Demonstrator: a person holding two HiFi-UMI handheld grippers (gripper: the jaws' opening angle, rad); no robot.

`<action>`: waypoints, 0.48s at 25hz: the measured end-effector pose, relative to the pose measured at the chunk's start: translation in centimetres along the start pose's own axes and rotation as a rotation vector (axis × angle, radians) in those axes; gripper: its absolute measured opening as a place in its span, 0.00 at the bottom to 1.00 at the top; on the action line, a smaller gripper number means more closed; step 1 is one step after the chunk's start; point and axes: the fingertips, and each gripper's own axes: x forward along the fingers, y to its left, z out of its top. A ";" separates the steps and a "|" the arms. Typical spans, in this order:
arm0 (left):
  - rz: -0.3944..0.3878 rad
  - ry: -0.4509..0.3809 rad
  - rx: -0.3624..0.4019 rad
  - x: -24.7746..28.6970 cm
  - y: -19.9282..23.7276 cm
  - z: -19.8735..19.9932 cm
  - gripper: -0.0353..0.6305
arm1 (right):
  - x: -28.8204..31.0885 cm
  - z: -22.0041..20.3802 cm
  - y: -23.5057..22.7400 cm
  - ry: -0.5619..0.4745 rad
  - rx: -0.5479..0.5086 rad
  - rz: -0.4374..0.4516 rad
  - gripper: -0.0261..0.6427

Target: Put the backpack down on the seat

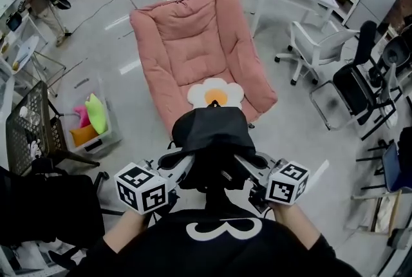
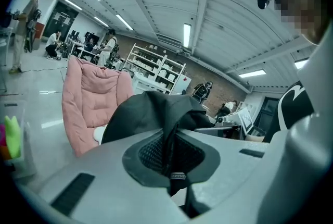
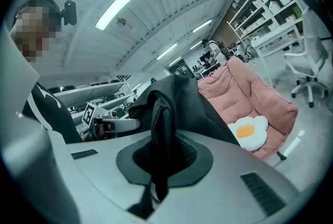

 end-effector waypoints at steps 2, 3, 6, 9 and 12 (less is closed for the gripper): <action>0.002 0.010 -0.013 2.1 1.7 1.5 0.08 | 1.2 1.7 -2.2 0.009 0.000 0.000 0.06; 0.002 0.013 -0.020 3.2 2.5 2.3 0.08 | 1.8 2.6 -3.3 0.010 -0.001 0.000 0.06; 0.004 0.012 -0.033 6.7 4.8 5.0 0.08 | 3.3 5.6 -6.7 0.008 0.002 0.002 0.06; 0.008 0.019 -0.037 10.3 6.9 7.5 0.08 | 4.8 8.4 -10.4 0.004 0.013 0.001 0.06; 0.017 0.024 -0.030 13.6 9.0 9.4 0.08 | 6.3 10.6 -13.9 -0.001 0.024 -0.003 0.06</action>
